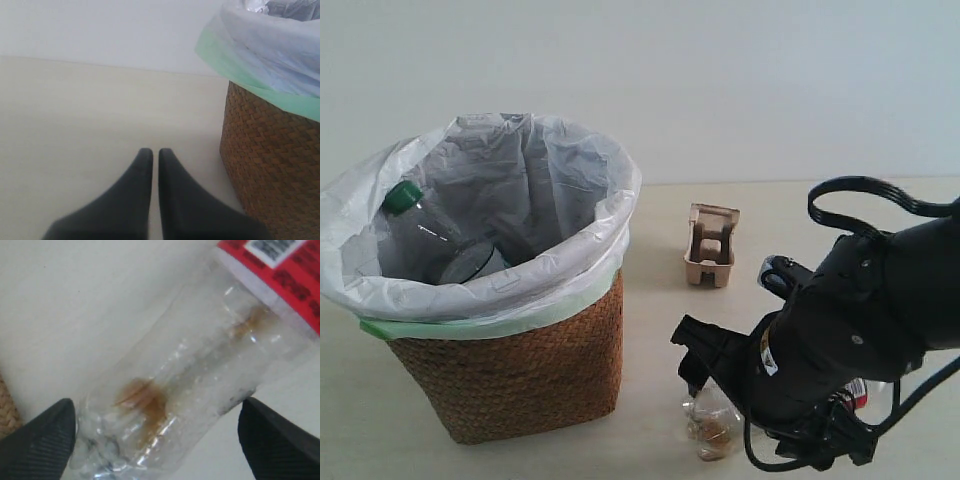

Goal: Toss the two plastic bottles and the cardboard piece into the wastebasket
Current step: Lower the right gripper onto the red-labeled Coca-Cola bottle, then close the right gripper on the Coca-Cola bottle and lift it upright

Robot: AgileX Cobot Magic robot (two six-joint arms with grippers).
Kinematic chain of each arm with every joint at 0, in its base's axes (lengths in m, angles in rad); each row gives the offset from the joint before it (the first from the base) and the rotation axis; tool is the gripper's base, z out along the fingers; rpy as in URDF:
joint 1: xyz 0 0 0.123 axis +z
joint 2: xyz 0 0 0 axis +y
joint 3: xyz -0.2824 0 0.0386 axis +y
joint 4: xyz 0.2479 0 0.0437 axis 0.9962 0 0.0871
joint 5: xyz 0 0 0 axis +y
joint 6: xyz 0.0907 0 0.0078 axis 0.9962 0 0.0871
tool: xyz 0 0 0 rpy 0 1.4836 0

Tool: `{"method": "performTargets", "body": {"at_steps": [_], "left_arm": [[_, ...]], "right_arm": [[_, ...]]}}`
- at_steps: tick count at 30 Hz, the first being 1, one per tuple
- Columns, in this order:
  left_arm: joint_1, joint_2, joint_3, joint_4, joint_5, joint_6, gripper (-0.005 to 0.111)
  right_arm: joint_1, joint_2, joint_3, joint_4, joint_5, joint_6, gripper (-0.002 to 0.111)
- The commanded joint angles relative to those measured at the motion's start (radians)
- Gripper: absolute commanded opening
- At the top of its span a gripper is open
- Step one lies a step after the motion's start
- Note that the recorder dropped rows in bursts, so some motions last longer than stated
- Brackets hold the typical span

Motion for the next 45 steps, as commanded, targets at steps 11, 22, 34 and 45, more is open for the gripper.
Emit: {"method": "performTargets", "body": {"at_steps": [11,22,34,45], "left_arm": [[-0.008,-0.003,0.004,0.005,0.0,-0.005,0.004],[-0.008,-0.003,0.004,0.005,0.0,-0.005,0.004],[-0.008,-0.003,0.004,0.005,0.0,-0.005,0.004],[-0.008,-0.003,0.004,0.005,0.0,-0.005,0.004]], "right_arm": [[0.0,-0.002,0.005,-0.412,0.178,0.047,0.078],[0.0,-0.002,0.005,-0.23,0.217,-0.09,0.068],[0.0,0.026,0.005,-0.083,0.215,-0.245,0.054],[0.0,0.028,0.005,-0.07,0.215,-0.281,0.011]]}}
